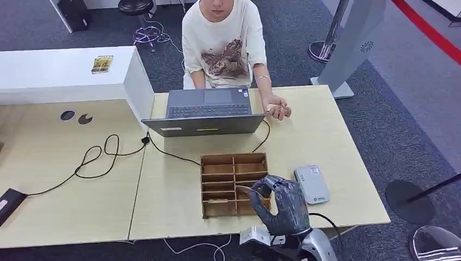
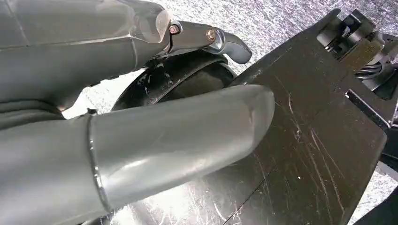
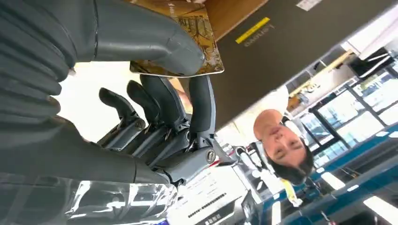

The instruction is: Pass the card to the sensor for recognition and then transmit it.

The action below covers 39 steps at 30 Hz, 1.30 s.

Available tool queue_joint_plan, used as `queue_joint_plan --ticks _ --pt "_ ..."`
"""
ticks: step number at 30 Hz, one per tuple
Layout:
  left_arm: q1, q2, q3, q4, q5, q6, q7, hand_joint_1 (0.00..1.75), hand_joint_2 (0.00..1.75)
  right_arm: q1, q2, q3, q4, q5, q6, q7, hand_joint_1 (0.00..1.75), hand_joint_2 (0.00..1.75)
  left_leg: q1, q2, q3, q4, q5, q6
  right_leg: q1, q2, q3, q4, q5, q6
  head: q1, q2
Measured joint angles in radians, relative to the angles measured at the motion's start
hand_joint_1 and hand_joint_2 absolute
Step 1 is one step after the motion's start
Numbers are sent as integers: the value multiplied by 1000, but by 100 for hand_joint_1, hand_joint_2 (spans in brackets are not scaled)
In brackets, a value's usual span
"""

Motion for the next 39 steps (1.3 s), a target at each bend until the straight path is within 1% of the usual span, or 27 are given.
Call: queue_joint_plan --ticks 12,18,24,30,39 --pt "-1 0 0 0 -10 -2 0 0 0 -47 -20 -37 -64 -15 17 -39 175 175 0 0 0 0 0 0 0 0 0 0 0 0 0 0" --pt "-1 0 -1 0 -16 -5 0 0 0 -97 -36 -38 -71 -16 23 -40 175 175 0 0 0 0 1 0 0 0 0 0 1 0 0 0" --pt "-1 0 -4 0 -21 -6 0 0 0 -154 -50 -41 -73 -24 43 -39 175 175 0 0 0 0 1 0 0 0 0 0 1 0 0 0" --pt "-3 0 -5 0 -31 -10 0 0 0 -243 -66 -53 -72 -38 77 -14 175 175 0 0 0 0 1 0 0 0 0 0 1 0 0 0" --pt "-6 1 -9 0 -44 -20 3 0 0 -407 -84 -98 -19 -14 135 52 175 175 0 0 0 0 2 0 0 0 0 0 3 1 0 0"
